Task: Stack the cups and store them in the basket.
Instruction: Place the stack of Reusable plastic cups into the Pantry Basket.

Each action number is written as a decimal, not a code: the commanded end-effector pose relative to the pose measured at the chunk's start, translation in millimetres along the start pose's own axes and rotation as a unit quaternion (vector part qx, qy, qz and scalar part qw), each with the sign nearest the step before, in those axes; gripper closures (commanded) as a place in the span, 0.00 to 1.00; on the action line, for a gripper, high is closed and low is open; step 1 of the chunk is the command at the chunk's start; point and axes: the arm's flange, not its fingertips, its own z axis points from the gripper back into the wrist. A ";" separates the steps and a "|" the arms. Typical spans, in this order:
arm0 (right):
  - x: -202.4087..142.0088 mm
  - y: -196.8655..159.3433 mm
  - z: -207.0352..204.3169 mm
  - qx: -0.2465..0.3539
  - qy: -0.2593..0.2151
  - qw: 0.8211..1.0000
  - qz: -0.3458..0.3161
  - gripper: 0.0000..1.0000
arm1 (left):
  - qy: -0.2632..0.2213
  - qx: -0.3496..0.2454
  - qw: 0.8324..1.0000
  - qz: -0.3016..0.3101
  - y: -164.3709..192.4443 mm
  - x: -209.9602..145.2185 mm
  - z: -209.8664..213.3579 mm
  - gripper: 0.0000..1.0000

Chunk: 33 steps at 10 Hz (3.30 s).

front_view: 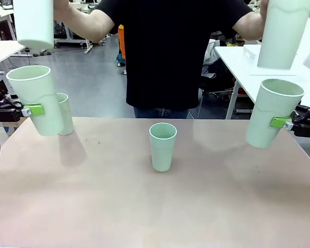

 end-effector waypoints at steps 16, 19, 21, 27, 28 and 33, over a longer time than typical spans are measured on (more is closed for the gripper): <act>2.4 0.8 0.6 0.000 -0.003 1.000 0.004 0.14 | -0.003 0.002 1.000 -0.003 -0.7 0.5 -0.7 0.13; 2.4 0.8 0.6 0.000 -0.003 1.000 0.004 0.14 | -0.003 0.002 1.000 -0.003 -0.7 0.5 -0.7 0.13; 2.4 0.8 0.6 0.000 -0.003 1.000 0.004 0.14 | -0.003 0.002 1.000 -0.003 -0.7 0.5 -0.7 0.13; 2.4 0.8 0.6 0.000 -0.003 1.000 0.004 0.14 | -0.003 0.002 1.000 -0.003 -0.7 0.5 -0.7 0.13; 2.4 0.8 0.6 0.000 -0.003 1.000 0.004 0.14 | -0.003 0.002 1.000 -0.003 -0.7 0.5 -0.7 0.13; 2.4 0.8 0.6 0.000 -0.003 1.000 0.004 0.14 | -0.003 0.002 1.000 -0.003 -0.7 0.5 -0.7 0.13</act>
